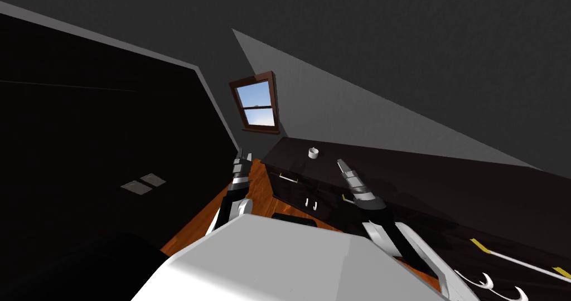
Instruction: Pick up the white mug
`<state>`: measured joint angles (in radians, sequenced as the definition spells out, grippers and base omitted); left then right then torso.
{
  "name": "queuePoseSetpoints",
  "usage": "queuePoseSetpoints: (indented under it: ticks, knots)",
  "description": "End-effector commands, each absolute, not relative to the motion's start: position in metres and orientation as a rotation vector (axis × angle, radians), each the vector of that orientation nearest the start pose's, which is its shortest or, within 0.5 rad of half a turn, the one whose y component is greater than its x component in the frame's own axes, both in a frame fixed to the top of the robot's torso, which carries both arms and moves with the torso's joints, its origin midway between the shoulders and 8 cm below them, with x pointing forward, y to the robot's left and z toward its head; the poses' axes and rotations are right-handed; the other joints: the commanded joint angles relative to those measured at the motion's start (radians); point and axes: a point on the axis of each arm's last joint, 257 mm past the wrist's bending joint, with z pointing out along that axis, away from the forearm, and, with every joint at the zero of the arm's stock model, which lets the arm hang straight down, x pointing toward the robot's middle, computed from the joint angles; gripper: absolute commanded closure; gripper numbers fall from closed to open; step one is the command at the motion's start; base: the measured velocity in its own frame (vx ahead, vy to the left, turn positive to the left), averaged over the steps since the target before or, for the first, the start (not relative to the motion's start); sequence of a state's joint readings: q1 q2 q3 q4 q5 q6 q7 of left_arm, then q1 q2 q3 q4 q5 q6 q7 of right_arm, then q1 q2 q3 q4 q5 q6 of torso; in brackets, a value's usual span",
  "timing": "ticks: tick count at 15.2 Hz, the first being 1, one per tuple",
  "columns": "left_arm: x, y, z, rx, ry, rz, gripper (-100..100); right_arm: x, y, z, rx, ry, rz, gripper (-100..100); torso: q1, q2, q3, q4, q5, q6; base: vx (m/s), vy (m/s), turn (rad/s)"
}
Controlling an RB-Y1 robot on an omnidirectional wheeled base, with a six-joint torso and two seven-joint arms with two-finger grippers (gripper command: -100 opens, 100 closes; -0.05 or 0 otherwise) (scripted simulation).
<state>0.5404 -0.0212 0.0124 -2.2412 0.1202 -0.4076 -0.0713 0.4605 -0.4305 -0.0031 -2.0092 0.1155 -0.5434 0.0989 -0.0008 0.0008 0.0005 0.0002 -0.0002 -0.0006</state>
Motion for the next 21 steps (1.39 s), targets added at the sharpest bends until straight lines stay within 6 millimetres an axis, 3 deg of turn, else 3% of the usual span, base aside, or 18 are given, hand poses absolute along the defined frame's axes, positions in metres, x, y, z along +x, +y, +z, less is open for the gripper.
queuePoseSetpoints:
  ticks: [1,5,6,8,9,11,12,17,18,20,21]
  knots:
    - [0.357,0.308,-0.026,-0.854,0.654,-1.245,0,0.385,-0.267,-0.094,0.293,1.203,1.036,-100,0.000,0.000,0.000,0.000,0.000,0.000,-0.016,-0.001,0.189]
    - [0.357,0.308,-0.026,-0.854,0.654,-1.245,0,0.387,-0.272,-0.106,0.242,1.263,1.012,-100,0.000,0.000,0.000,0.000,0.000,0.000,-0.014,-0.003,0.135]
    - [0.357,0.308,-0.026,-0.854,0.654,-1.245,0,0.390,-0.276,-0.117,0.218,1.303,0.992,-100,0.000,0.000,0.000,0.000,0.000,0.001,-0.016,0.001,0.181]
    - [0.357,0.308,-0.026,-0.854,0.654,-1.245,0,0.390,-0.277,-0.117,0.195,1.321,0.985,-100,0.000,0.000,0.000,0.000,0.000,0.000,-0.014,-0.002,0.143]
    - [0.357,0.308,-0.026,-0.854,0.654,-1.245,0,0.392,-0.283,-0.128,0.170,1.362,0.963,-100,0.000,0.000,0.000,0.000,0.000,0.001,-0.015,0.002,0.192]
    - [0.357,0.308,-0.026,-0.854,0.654,-1.245,0,0.392,-0.284,-0.128,0.146,1.379,0.955,-100,0.000,0.000,0.000,0.000,0.000,0.000,-0.014,-0.002,0.158]
    - [0.357,0.308,-0.026,-0.854,0.654,-1.245,0,0.394,-0.291,-0.139,0.120,1.421,0.931,-100,0.000,0.000,0.000,0.000,0.000,0.001,-0.014,0.005,0.224]
    - [0.357,0.308,-0.026,-0.854,0.654,-1.245,0,0.396,-0.303,-0.150,0.045,1.496,0.885,-100,0.000,-0.001,0.000,0.000,0.000,0.000,-0.013,0.002,0.163]
    - [0.357,0.308,-0.026,-0.854,0.654,-1.245,0,0.397,-0.313,-0.161,0.022,1.537,0.858,-100,0.000,-0.001,0.000,0.000,0.000,0.001,-0.012,0.006,0.186]
    - [0.357,0.308,-0.026,-0.854,0.654,-1.245,0,0.397,-0.315,-0.160,-0.006,1.554,0.845,-100,0.000,-0.001,0.000,0.000,0.000,0.000,-0.012,0.003,0.156]
    - [0.357,0.308,-0.026,-0.854,0.654,-1.245,0,0.398,-0.325,-0.170,-0.026,1.594,0.818,-100,0.000,-0.001,0.000,0.000,0.000,0.000,-0.014,0.009,0.215]
